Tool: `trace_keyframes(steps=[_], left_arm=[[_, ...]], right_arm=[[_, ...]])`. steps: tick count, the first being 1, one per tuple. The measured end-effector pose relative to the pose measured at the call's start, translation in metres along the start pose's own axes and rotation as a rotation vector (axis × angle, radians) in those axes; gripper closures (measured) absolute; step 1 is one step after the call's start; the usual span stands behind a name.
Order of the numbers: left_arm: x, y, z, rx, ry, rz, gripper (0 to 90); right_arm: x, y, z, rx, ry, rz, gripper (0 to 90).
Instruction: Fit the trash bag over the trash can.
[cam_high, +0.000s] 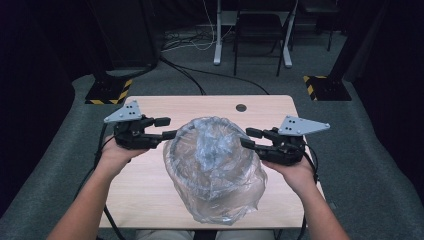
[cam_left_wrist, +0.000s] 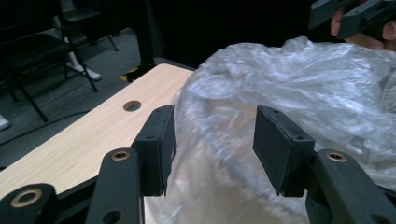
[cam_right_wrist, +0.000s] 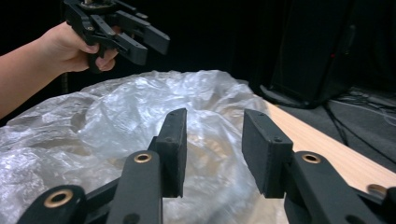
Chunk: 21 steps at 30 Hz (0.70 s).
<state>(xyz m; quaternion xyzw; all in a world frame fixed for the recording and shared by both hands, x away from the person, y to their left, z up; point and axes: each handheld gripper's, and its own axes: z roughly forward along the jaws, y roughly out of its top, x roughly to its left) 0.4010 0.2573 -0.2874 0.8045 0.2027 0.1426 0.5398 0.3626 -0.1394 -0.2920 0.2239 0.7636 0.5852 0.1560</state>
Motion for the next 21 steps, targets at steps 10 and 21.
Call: trace_keyframes(steps=[10,21], left_arm=[[-0.025,0.009,0.03,0.042,-0.119,0.059,46.9],[-0.036,0.009,0.05,0.092,-0.181,0.078,44.0]], right_arm=[[0.01,-0.003,0.019,0.074,0.079,-0.026,59.7],[0.015,-0.009,0.027,0.146,0.126,-0.032,59.4]])
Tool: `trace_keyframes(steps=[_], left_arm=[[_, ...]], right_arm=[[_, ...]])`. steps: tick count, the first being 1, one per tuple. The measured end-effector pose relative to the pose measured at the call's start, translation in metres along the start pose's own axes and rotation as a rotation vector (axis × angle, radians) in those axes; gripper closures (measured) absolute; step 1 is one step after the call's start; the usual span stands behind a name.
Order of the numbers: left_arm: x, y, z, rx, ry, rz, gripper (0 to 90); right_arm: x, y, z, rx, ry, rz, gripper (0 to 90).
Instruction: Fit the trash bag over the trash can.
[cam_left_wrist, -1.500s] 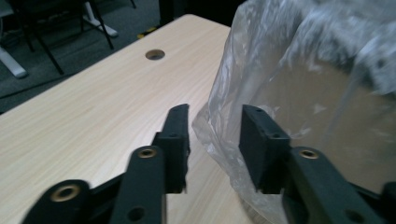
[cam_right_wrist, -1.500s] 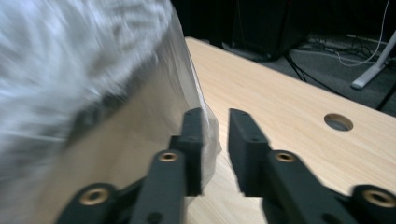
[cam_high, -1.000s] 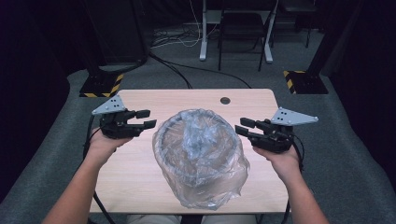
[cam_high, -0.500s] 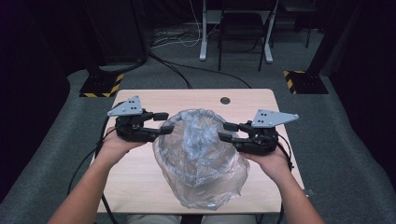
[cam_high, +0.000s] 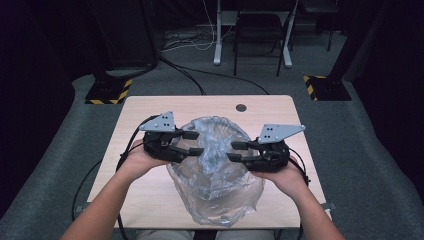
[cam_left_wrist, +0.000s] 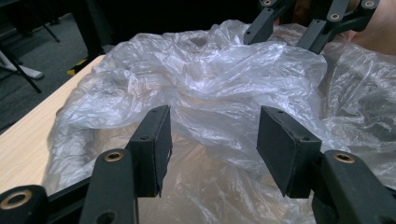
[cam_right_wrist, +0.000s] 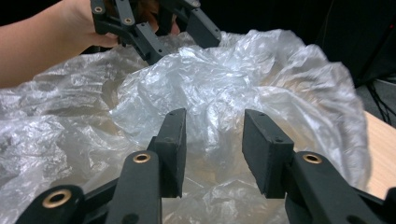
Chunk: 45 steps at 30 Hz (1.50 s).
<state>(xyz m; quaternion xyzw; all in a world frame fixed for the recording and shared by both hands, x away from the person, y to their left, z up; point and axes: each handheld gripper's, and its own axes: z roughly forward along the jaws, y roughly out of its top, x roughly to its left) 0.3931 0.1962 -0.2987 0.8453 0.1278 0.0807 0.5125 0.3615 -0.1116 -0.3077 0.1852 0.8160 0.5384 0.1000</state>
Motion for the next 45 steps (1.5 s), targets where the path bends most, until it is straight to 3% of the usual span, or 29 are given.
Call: trace_keyframes(steps=[5,9,12,17,19,21,27,32,38,45], left_arm=[[-0.001,0.0,0.001,0.006,-0.008,-0.001,42.3],[-0.001,0.0,0.001,0.041,-0.036,-0.016,40.7],[-0.003,0.001,0.0,0.063,-0.049,-0.011,40.7],[-0.005,-0.002,0.0,0.096,-0.056,0.004,40.8],[-0.005,-0.004,0.0,0.107,-0.064,0.0,41.0],[-0.005,-0.006,0.0,0.11,-0.067,-0.005,40.8],[-0.004,-0.011,0.0,0.123,-0.083,-0.005,40.4],[-0.006,-0.015,0.0,0.119,-0.079,0.002,39.9],[-0.011,-0.018,-0.002,0.115,-0.072,0.022,39.9],[-0.012,-0.023,-0.011,0.099,-0.057,0.001,40.8]], right_arm=[[0.002,-0.002,0.002,0.021,0.012,-0.003,58.6],[0.005,-0.002,0.001,0.047,0.03,-0.014,56.5],[0.008,0.003,-0.006,0.017,0.033,-0.033,55.4],[0.006,0.015,-0.013,-0.048,-0.022,-0.035,52.1],[0.002,0.018,-0.009,-0.043,-0.063,-0.025,51.9],[-0.003,0.017,-0.001,-0.022,-0.071,-0.017,51.7],[-0.01,0.008,0.011,0.028,0.0,0.014,52.5],[-0.007,0.002,0.01,0.041,0.054,-0.002,52.7],[-0.003,-0.006,0.017,0.077,0.071,-0.036,52.5],[-0.004,-0.006,0.023,0.036,0.096,-0.041,53.4]])
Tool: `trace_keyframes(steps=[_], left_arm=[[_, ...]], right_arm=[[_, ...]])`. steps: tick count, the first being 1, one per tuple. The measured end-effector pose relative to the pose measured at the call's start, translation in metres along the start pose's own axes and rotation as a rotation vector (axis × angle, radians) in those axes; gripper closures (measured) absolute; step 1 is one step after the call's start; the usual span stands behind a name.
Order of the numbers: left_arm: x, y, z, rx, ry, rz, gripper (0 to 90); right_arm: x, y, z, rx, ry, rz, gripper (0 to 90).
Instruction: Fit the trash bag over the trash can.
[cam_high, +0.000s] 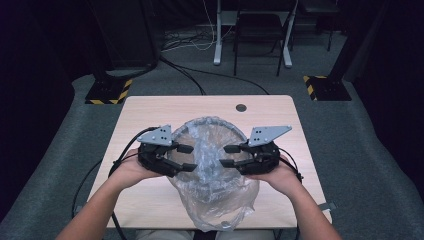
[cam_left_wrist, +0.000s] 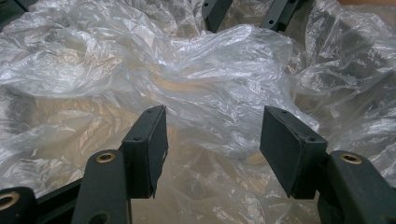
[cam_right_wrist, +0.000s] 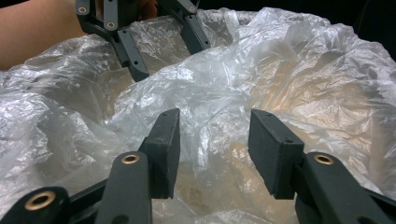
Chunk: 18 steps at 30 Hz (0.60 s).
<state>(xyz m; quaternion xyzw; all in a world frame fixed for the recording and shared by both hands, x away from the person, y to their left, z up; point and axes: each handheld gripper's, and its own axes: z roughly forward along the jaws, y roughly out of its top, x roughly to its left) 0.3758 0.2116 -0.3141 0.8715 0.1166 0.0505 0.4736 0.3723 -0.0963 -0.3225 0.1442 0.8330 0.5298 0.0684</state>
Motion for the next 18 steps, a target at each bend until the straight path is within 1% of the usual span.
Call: trace_keyframes(steps=[5,10,12,14,16,18], left_arm=[[-0.001,-0.005,-0.008,-0.009,0.025,-0.027,41.6],[0.001,-0.012,-0.017,-0.008,0.053,-0.048,42.4],[0.002,-0.014,-0.021,-0.013,0.062,-0.053,42.5],[0.003,-0.015,-0.022,-0.014,0.064,-0.053,42.6],[0.002,-0.015,-0.023,-0.013,0.064,-0.053,42.6],[0.002,-0.015,-0.022,-0.012,0.065,-0.052,42.4]], right_arm=[[-0.005,0.003,0.008,-0.009,0.024,-0.022,54.6],[-0.008,0.009,0.019,-0.015,0.019,-0.037,55.8],[-0.009,0.012,0.024,-0.013,0.004,-0.04,55.4],[-0.008,0.015,0.027,-0.008,-0.011,-0.031,52.6],[-0.006,0.017,0.026,-0.014,-0.032,-0.025,51.4],[-0.003,0.018,0.022,-0.031,-0.038,-0.025,50.2]])
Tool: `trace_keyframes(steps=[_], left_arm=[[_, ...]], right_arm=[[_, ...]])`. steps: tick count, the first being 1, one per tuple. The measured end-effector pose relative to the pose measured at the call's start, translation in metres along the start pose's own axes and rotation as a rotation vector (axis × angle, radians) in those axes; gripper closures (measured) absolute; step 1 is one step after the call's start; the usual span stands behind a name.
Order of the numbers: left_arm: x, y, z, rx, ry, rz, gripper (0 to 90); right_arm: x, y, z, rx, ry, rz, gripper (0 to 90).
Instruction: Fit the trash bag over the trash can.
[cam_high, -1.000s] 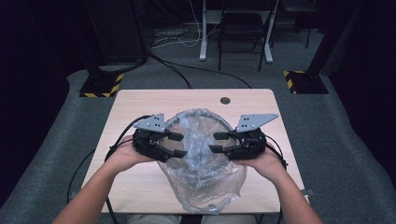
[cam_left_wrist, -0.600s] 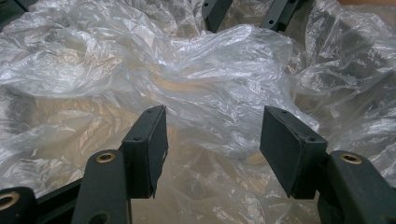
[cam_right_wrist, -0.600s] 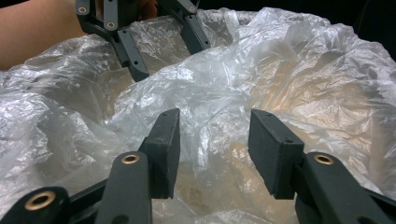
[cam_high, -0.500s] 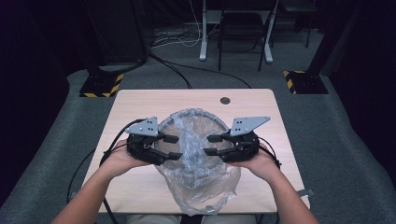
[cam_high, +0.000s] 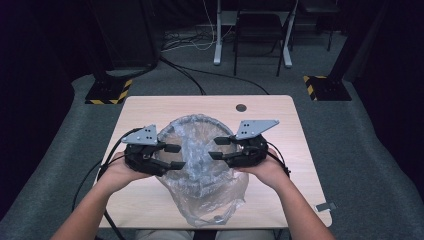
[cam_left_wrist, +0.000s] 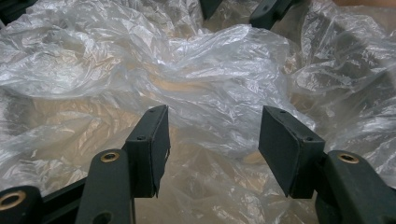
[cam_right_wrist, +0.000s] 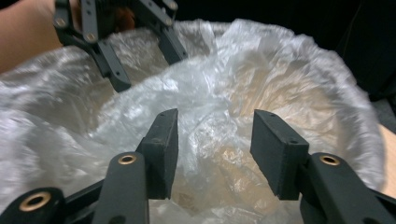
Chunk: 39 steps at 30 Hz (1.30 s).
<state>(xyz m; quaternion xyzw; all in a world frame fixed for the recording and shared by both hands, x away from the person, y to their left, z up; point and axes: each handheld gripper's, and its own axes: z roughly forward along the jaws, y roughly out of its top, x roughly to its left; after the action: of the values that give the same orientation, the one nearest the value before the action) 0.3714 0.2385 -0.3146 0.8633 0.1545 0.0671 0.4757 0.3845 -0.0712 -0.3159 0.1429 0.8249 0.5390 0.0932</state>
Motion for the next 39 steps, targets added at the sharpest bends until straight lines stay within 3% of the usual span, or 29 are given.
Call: trace_keyframes(steps=[9,14,19,26,30,37,39], left_arm=[[0.0,0.0,0.0,-0.001,0.006,0.0,42.0],[0.0,0.0,0.0,-0.006,0.006,0.003,41.9],[0.0,-0.001,0.0,-0.008,0.009,0.002,41.9],[-0.001,-0.001,0.0,-0.01,0.009,0.003,42.0],[0.0,-0.002,0.0,-0.018,0.008,0.003,41.9],[0.001,-0.004,-0.001,-0.039,-0.002,0.005,41.5],[0.002,-0.004,-0.002,-0.041,-0.001,0.003,41.5]], right_arm=[[0.016,0.001,-0.037,-0.074,-0.043,-0.009,45.3],[0.033,-0.015,-0.056,-0.076,-0.048,-0.02,42.3],[0.041,-0.031,-0.066,-0.101,-0.065,0.011,41.2],[0.048,-0.049,-0.053,-0.061,-0.062,0.025,41.9],[0.045,-0.056,-0.044,-0.041,-0.059,0.042,41.9],[0.04,-0.07,-0.031,-0.001,-0.108,0.07,43.1],[0.037,-0.073,-0.029,-0.003,-0.096,0.088,48.4]])
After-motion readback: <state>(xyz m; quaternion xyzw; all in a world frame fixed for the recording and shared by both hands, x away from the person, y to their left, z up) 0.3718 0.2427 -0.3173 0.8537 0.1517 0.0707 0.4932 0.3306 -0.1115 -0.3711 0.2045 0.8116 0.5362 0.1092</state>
